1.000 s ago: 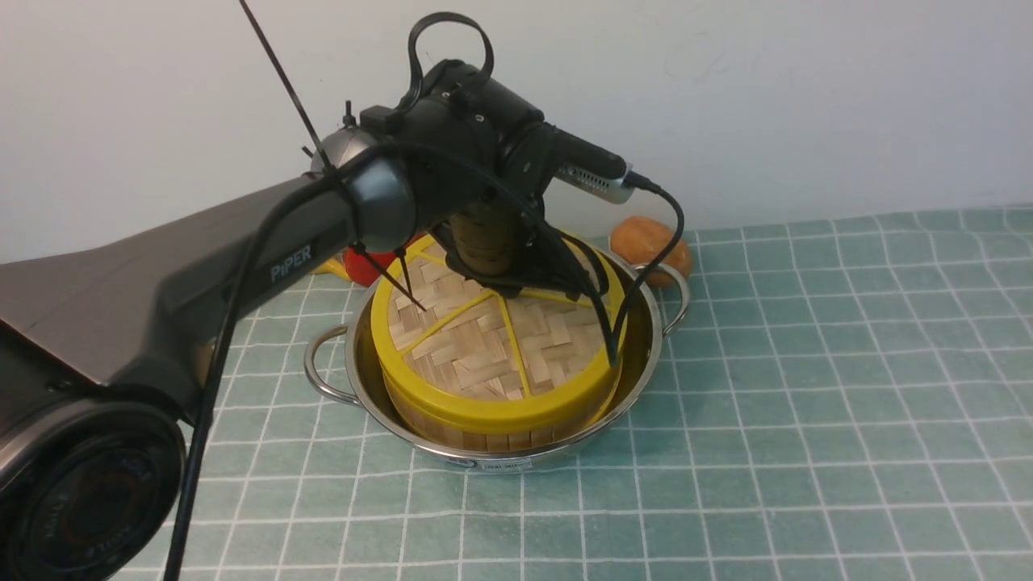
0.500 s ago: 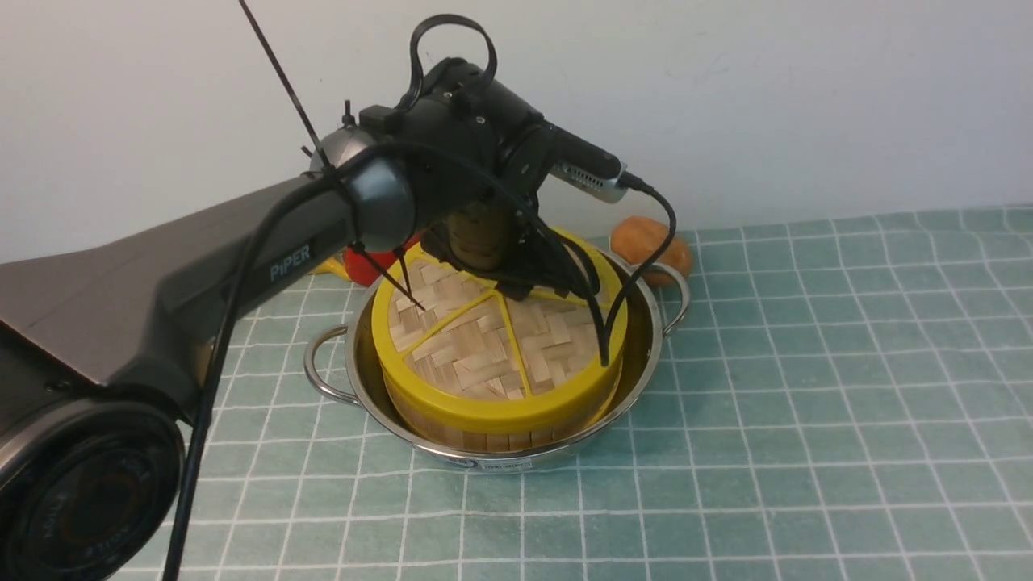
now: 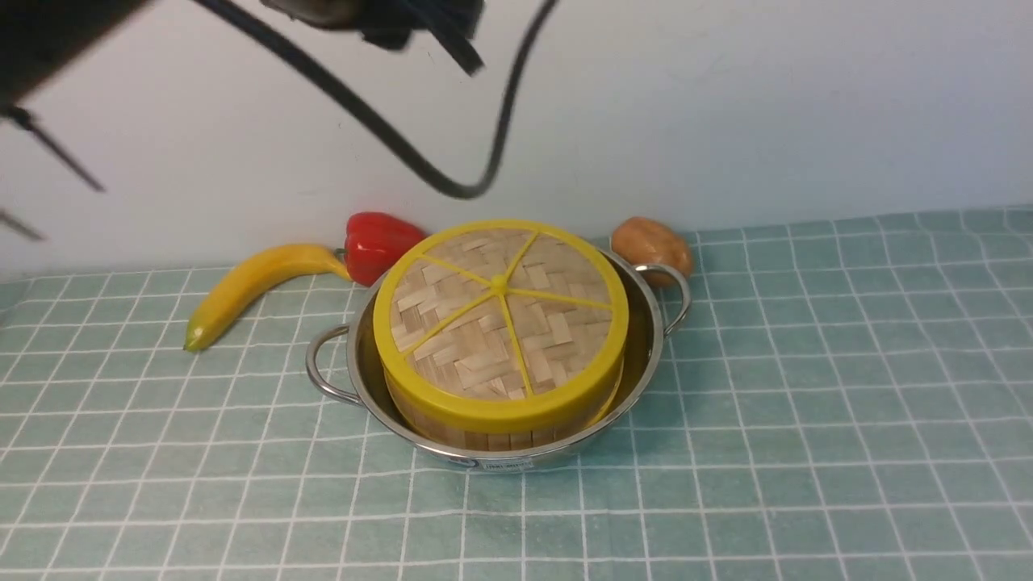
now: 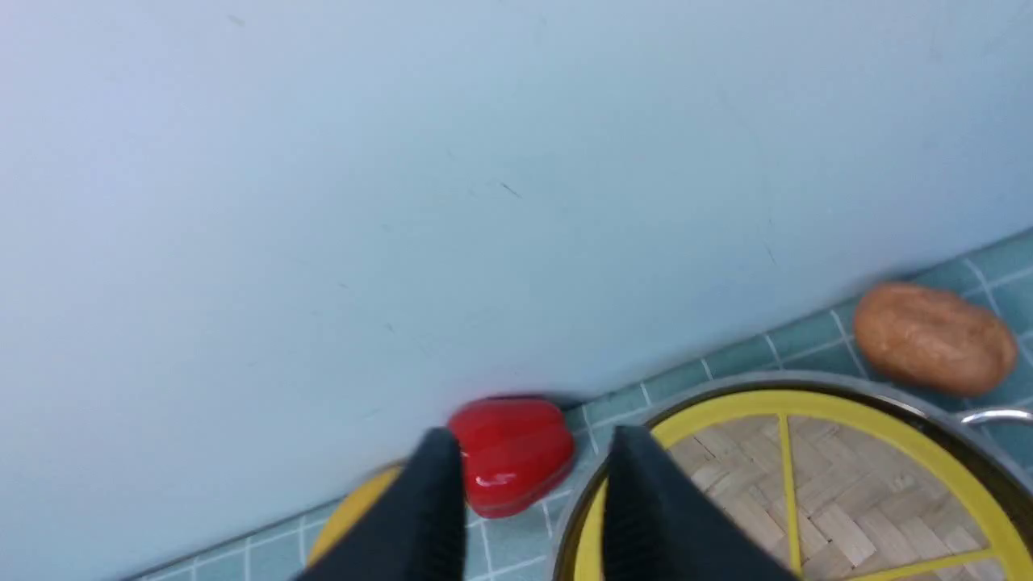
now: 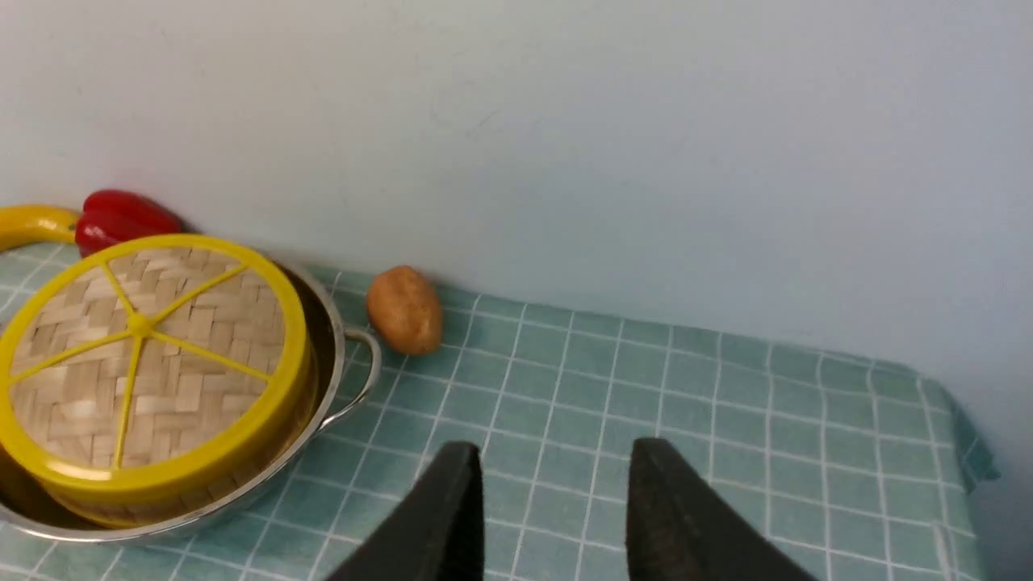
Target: Place the steamer in the pot on the blue tablecloth, and put the lid on the steamer.
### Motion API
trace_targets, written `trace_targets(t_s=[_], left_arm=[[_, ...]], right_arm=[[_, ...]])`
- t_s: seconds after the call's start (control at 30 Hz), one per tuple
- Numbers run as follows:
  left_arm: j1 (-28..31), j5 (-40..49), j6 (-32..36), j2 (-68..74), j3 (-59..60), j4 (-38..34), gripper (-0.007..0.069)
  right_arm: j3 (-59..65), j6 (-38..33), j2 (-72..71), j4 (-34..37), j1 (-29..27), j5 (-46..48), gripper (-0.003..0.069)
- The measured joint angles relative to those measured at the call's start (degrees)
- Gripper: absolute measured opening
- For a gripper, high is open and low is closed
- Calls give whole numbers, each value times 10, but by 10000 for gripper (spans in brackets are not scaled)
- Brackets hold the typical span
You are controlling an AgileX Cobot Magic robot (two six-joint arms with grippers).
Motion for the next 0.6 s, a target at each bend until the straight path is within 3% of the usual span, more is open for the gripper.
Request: trace_targets(t_s=[0.1, 0.17, 0.27, 0.4, 0.6], left_arm=[[0, 23, 0, -43, 0, -2, 25], [0, 36, 4, -66, 3, -6, -13], [0, 31, 7, -111, 32, -15, -22], [0, -45, 8, -171, 129, -31, -22], [0, -269, -33, -286, 429, -47, -22]], right_arm=[[34, 0, -61, -22, 0, -1, 160], [73, 0, -114, -35, 0, -1, 116], [155, 3, -204, -40, 0, -19, 70], [244, 15, -287, -40, 0, -56, 38], [392, 50, -386, -24, 0, -74, 29]])
